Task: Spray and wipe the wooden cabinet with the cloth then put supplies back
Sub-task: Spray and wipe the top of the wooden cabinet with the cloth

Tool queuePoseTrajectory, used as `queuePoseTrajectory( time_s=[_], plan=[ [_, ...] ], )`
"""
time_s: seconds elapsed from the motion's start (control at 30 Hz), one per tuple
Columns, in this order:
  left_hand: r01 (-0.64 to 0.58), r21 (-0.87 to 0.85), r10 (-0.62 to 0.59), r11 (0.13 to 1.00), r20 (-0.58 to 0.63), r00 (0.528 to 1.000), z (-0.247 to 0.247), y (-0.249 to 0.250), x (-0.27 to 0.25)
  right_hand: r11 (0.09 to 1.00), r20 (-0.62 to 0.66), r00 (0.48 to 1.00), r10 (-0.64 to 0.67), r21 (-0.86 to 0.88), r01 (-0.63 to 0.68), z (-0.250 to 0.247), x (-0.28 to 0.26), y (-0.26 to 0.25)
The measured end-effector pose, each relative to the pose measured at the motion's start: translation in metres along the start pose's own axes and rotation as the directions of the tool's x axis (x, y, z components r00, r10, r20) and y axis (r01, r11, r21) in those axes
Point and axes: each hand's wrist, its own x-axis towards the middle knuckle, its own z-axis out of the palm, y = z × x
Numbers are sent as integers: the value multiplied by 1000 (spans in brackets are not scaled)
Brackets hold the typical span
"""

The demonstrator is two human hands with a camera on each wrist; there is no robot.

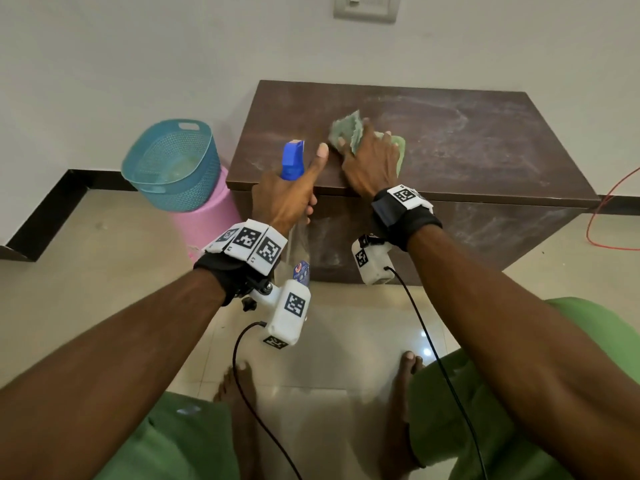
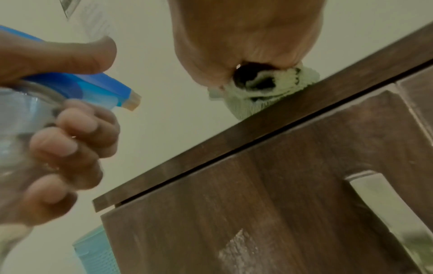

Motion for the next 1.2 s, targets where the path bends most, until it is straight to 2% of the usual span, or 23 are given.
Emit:
queuePoseTrajectory(
  time_s=[0.07, 0.17, 0.23, 0.3, 0.37, 0.4, 0.43, 0.47, 0.57, 0.63, 0.67, 0.73, 0.8, 0.83, 0.87, 0.9, 0.93, 0.97, 1.03, 1.07, 1.1, 1.13, 1.2],
  plan=[
    [3, -3, -3, 1000, 10, 1000, -2, 0, 4, 996, 147, 987, -61, -50, 69, 2, 11, -6],
    [-5, -26, 4, 1000, -41, 999, -6, 4, 11, 935, 336, 920, -204, -210, 284, 17, 27, -27],
    [-15, -49, 8, 999, -134, 991, -12, 11, 13, 879, 381, 881, -281, -266, 396, 32, 26, -46],
    [-8, -86, -9, 996, -194, 981, -20, 17, 15, 820, 429, 815, -390, -240, 519, 42, 9, -58],
    [-11, -109, -13, 994, -216, 976, -28, 21, 17, 758, 387, 746, -542, -158, 633, 46, -12, -53],
    [-9, -103, -15, 995, -228, 974, -33, 21, 18, 745, 360, 728, -583, -118, 656, 41, -16, -45],
    [-4, -102, -20, 995, -230, 973, -36, 20, 20, 748, 346, 728, -592, -100, 656, 35, -11, -34],
    [1, -114, -26, 993, -221, 975, -40, 19, 21, 775, 333, 760, -558, -120, 621, 30, -3, -23],
    [47, -155, -71, 987, -152, 986, -47, 10, 24, 904, 232, 927, -295, -245, 349, 28, 22, -11],
    [81, -146, -97, 986, -107, 990, -52, 4, 25, 937, 230, 956, -183, -252, 240, 41, 25, -32],
    [102, -144, -115, 984, -86, 990, -54, 3, 25, 933, 266, 943, -200, -243, 266, 49, 21, -48],
    [133, -132, -144, 982, -76, 987, -55, 3, 24, 848, 357, 860, -365, -254, 465, 58, 3, -79],
    [133, -124, -149, 983, -126, 981, -59, 5, 24, 701, 434, 708, -557, -212, 681, 57, -18, -96],
    [127, -120, -144, 985, -149, 978, -62, 5, 24, 661, 444, 645, -621, -145, 736, 55, -25, -95],
    [117, -118, -135, 986, -158, 978, -65, 5, 27, 650, 428, 611, -666, -68, 757, 52, -27, -89],
    [112, -121, -131, 986, -154, 979, -70, 4, 29, 659, 410, 601, -687, 3, 752, 46, -27, -82],
    [111, -129, -128, 985, -138, 982, -73, 3, 30, 677, 397, 612, -684, 32, 735, 40, -21, -70],
    [112, -134, -127, 985, -113, 985, -77, 3, 32, 714, 379, 656, -652, 18, 699, 33, -12, -57],
    [122, -130, -133, 984, -78, 988, -82, 0, 34, 842, 309, 820, -483, -95, 531, 25, 14, -34],
    [131, -125, -140, 984, -73, 987, -84, -2, 34, 890, 281, 884, -374, -159, 427, 24, 22, -29],
    [135, -119, -145, 984, -73, 987, -86, -4, 34, 914, 271, 918, -288, -208, 348, 30, 26, -32],
    [137, -113, -146, 984, -73, 987, -87, -5, 34, 913, 282, 927, -247, -252, 320, 38, 24, -44],
    [142, -102, -149, 985, -74, 986, -85, -5, 32, 859, 364, 878, -311, -289, 423, 59, 8, -77]
  ],
)
